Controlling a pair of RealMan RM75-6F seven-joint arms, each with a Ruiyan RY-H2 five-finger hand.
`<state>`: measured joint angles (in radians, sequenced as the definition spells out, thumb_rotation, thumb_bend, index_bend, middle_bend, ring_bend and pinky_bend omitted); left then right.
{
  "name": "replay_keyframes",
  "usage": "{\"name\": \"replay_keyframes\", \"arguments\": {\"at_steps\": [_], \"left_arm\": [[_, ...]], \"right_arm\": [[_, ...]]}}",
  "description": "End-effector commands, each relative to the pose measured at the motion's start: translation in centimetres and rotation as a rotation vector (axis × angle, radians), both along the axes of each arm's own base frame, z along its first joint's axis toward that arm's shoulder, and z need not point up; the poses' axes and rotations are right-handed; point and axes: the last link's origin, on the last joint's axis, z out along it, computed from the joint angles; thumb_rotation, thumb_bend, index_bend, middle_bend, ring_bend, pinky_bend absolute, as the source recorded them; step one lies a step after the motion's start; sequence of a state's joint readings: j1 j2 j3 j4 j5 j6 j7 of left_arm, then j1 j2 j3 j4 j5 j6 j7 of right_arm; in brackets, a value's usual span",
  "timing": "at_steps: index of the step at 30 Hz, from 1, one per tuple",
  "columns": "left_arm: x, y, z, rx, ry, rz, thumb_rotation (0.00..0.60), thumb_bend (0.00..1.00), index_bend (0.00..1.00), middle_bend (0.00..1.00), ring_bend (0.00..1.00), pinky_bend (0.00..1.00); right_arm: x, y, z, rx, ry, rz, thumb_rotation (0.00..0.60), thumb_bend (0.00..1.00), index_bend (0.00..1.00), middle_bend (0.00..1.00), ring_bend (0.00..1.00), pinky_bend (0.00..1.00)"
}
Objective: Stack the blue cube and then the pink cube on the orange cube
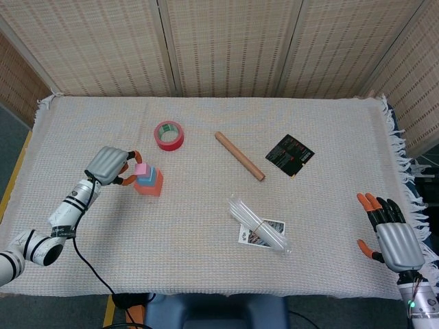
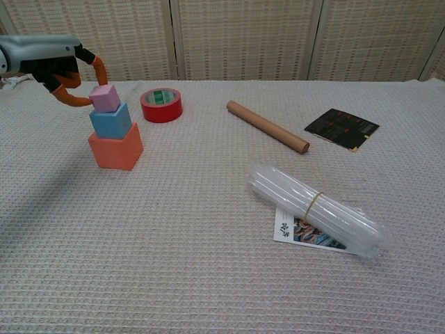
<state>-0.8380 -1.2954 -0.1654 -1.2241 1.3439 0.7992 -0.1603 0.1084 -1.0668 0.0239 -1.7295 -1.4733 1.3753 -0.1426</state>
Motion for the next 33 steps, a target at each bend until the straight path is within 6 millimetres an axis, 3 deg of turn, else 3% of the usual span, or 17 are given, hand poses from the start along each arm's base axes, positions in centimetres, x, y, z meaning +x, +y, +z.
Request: {"name": "replay_keyframes", "arguments": {"at_steps": [1, 9, 14, 15, 17, 19, 22, 25, 27, 33], "left_arm": [[0.0, -0.1, -0.1, -0.003, 0.001, -0.002, 0.600, 0.33, 0.21, 1.00, 1.00, 1.00], [0.2, -0.8, 0.1, -0.011, 0.003, -0.017, 0.600, 0.33, 0.20, 1.00, 1.00, 1.00], [-0.4, -4.2, 2.2, 0.051, -0.071, -0.065, 0.600, 0.33, 0.18, 1.00, 1.00, 1.00], [-1.0, -5.4, 2.8, 0.073, -0.100, -0.064, 0.600, 0.33, 0.17, 0.96, 0.97, 1.00], [-3.1, -9.1, 4.1, 0.117, -0.160, -0.042, 0.600, 0.33, 0.16, 0.70, 0.73, 0.85], [-5.4, -13.4, 5.0, 0.158, -0.174, 0.001, 0.600, 0.33, 0.15, 0.30, 0.32, 0.51], [-8.4, -19.6, 5.4, 0.238, -0.169, 0.078, 0.600, 0.33, 0.13, 0.07, 0.05, 0.26], [-10.7, -24.4, 5.7, 0.364, -0.164, 0.132, 0.600, 0.33, 0.12, 0.00, 0.00, 0.16], [-11.5, -26.1, 5.5, 0.404, -0.173, 0.155, 0.600, 0.33, 0.11, 0.00, 0.00, 0.15], [-11.9, -27.2, 5.4, 0.356, -0.153, 0.147, 0.600, 0.33, 0.08, 0.00, 0.00, 0.15]], "right_arm": [[0.0, 0.0, 0.0, 0.000, 0.001, -0.001, 0.600, 0.18, 0.00, 0.00, 0.00, 0.00], [0.1, 0.1, 0.0, -0.002, 0.000, 0.002, 0.600, 0.18, 0.00, 0.00, 0.00, 0.00], [0.4, 0.2, 0.2, -0.009, -0.012, 0.030, 0.600, 0.18, 0.00, 0.00, 0.00, 0.00], [0.4, 0.2, 0.3, -0.015, -0.016, 0.039, 0.600, 0.18, 0.00, 0.00, 0.00, 0.00], [0.5, 0.4, 0.5, -0.025, -0.025, 0.057, 0.600, 0.18, 0.00, 0.00, 0.00, 0.00], [0.6, 0.7, 0.5, -0.023, -0.031, 0.070, 0.600, 0.18, 0.00, 0.00, 0.00, 0.00], [0.9, 1.2, 0.3, -0.009, -0.039, 0.091, 0.600, 0.18, 0.00, 0.00, 0.00, 0.00], [1.3, 1.8, 0.3, -0.003, -0.048, 0.115, 0.600, 0.18, 0.00, 0.00, 0.00, 0.00], [1.6, 2.1, 0.2, -0.004, -0.062, 0.132, 0.600, 0.18, 0.00, 0.00, 0.00, 0.00], [2.3, 3.4, -0.1, 0.009, -0.085, 0.197, 0.600, 0.18, 0.00, 0.00, 0.00, 0.00]]}}
